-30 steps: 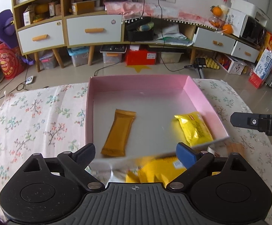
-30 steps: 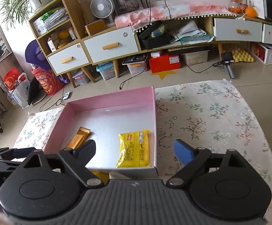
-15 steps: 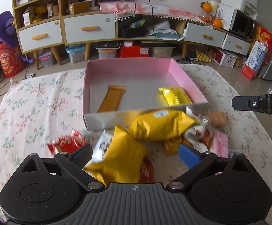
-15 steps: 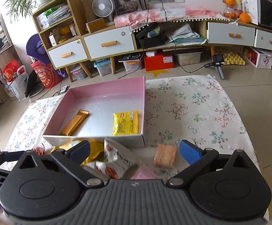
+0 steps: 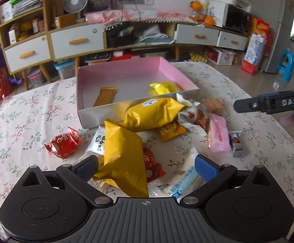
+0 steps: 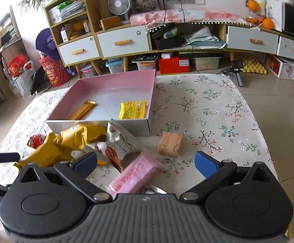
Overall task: Organize snacks
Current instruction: 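Withdraw both tools from the box back over the snack pile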
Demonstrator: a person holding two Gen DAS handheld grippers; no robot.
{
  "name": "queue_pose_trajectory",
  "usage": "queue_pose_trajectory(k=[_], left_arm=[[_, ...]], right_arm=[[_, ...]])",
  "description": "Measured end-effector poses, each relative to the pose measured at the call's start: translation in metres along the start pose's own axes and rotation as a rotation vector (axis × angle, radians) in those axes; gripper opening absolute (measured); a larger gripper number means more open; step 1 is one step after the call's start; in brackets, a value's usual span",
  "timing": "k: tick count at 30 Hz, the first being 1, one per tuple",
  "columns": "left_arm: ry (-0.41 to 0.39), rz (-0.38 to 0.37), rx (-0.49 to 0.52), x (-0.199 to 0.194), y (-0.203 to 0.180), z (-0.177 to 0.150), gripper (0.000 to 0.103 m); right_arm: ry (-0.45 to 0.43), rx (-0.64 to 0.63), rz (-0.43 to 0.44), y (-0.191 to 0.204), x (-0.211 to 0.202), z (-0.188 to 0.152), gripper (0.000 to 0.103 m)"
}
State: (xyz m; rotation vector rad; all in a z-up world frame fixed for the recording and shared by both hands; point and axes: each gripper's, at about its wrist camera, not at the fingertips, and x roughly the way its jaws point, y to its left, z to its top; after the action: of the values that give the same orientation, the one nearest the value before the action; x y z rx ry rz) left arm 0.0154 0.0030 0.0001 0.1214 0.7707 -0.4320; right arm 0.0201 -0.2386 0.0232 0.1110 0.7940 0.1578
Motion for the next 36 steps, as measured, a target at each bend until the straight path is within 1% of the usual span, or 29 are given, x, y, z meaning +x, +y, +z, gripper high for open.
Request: queue_pose_trajectory(k=[5,9,11,13,16,18,23,24,28,33,36], left_arm=[[-0.058,-0.079,0.071,-0.012,-0.006,-0.007,0.102],[-0.109,-0.156,0.148,-0.018,-0.016,-0.012,0.102],[-0.102,-0.191,0.171,-0.015,-0.023,-0.014,0.101],[-0.075,-0.230,0.197,-0.007,-0.030,-0.016,0.100],[-0.033,-0.247,0.236,0.005,-0.041,-0.017,0.097],[-0.009,-0.259,0.253,0.012,-0.047,-0.019,0.094],[0.046,-0.280,0.263,0.030,-0.055,-0.019,0.084],[0.060,-0.277,0.263,0.035,-0.056,-0.019,0.079],[0.096,-0.232,0.256,0.045,-0.054,-0.021,0.066],[0.120,-0.201,0.219,0.044,-0.042,-0.024,0.057],[0.130,-0.193,0.216,0.044,-0.039,-0.026,0.054]], right_arm=[[0.019,-0.036,-0.002,-0.002,0.002,-0.013,0.103],[0.031,-0.148,0.016,0.008,0.005,-0.025,0.103],[0.044,-0.220,0.017,0.015,0.008,-0.033,0.103],[0.054,-0.300,0.003,0.022,0.011,-0.041,0.102],[0.075,-0.391,-0.023,0.028,0.019,-0.052,0.102],[0.087,-0.414,-0.035,0.028,0.023,-0.056,0.101],[0.097,-0.374,-0.026,0.017,0.027,-0.059,0.101],[0.099,-0.362,-0.022,0.015,0.026,-0.058,0.101],[0.113,-0.314,-0.001,0.002,0.024,-0.060,0.101],[0.112,-0.273,-0.001,-0.018,0.019,-0.062,0.102],[0.116,-0.235,0.021,-0.029,0.018,-0.063,0.103]])
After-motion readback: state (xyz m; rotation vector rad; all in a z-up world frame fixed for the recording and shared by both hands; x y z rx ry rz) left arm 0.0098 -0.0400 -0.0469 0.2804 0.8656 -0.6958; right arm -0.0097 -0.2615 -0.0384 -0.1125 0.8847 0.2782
